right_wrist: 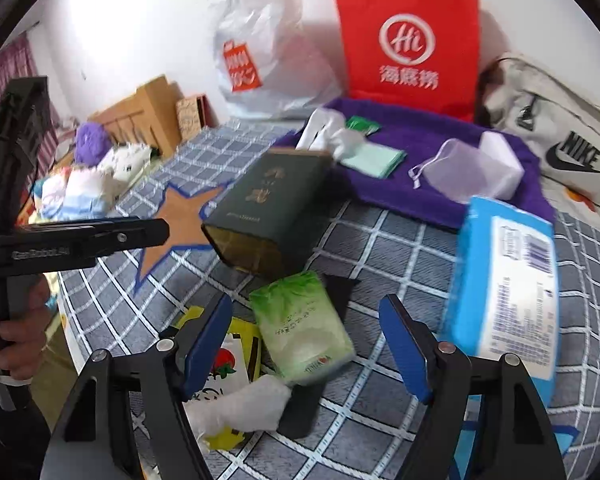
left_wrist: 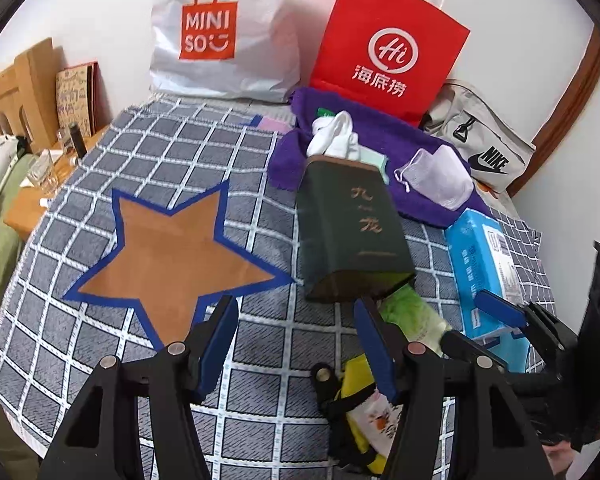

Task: Organize soft objects
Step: 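Move both grippers back to the pile, right gripper toward the green tissue packet, then grasp the green tissue packet with the right gripper while the left gripper grasps the white sock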

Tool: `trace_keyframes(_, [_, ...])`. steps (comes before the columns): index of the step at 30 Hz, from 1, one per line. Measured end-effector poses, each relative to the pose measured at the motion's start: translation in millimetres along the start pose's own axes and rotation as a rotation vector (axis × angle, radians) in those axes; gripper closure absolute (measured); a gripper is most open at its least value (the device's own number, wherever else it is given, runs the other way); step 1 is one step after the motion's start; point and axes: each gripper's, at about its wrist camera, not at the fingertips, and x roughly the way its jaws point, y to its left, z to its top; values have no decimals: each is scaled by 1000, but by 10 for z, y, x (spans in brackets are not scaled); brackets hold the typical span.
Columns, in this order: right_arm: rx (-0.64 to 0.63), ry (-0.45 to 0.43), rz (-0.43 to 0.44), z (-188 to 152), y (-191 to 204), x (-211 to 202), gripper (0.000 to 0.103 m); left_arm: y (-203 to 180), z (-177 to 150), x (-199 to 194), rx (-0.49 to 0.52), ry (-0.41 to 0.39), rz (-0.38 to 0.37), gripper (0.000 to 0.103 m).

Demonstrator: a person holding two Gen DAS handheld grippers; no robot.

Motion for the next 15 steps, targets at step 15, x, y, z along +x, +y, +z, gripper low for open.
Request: trace_keyframes(15, [-143,131,-54,-131,137,482,50,118,-240,178,-23,55,-34,45])
